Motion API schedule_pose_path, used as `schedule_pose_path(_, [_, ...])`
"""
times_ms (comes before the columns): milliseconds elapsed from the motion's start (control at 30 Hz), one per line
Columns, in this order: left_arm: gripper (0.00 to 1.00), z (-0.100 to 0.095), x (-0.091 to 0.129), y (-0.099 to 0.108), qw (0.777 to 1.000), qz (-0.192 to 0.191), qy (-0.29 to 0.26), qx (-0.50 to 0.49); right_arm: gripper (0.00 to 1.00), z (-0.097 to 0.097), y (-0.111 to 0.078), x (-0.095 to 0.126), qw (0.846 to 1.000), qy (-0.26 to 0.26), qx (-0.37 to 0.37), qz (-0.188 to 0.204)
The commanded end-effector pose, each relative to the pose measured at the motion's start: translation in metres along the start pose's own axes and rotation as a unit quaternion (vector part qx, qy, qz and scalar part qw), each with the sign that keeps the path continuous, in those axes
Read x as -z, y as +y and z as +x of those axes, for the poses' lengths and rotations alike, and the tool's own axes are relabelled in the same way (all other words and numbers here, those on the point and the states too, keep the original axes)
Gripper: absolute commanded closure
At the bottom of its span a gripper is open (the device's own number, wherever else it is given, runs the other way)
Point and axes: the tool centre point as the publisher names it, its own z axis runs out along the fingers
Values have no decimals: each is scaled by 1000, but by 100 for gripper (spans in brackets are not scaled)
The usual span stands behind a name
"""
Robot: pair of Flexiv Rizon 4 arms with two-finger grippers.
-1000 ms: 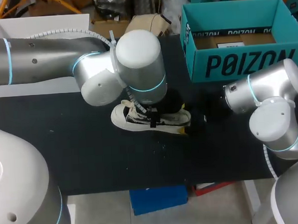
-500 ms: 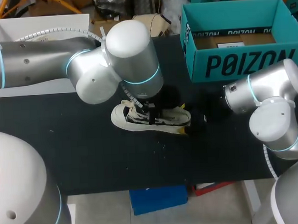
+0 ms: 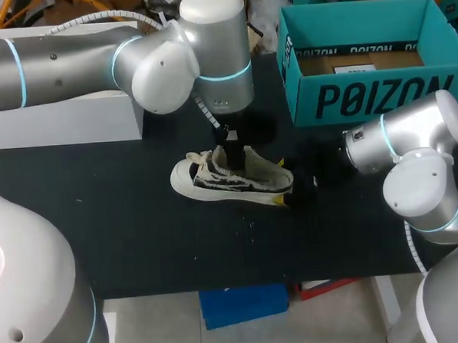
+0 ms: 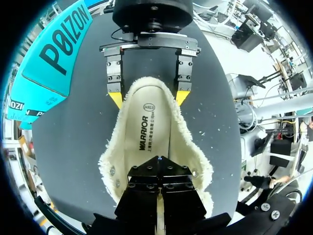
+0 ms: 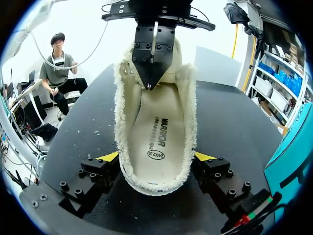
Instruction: Take the shoe out of the shoebox, open the shoe tongue, remove and reinsert the insole, then place the shoe into the shoebox
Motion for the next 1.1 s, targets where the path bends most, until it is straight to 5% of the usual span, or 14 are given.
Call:
schedule_pose_path(33, [100,-11,-5,-5,998,-11,59,-4,100,0,-3,-4,1000,0,-1,2])
schedule_pose_path(833, [100,-8,7,-3,998,-13,57,7,100,0,-3,-4,1000,0,-1,2])
schedule_pose_path(1100, [100,-12,7,0,995,2,99,-8,100,0,-3,-4,1000,0,-1,2])
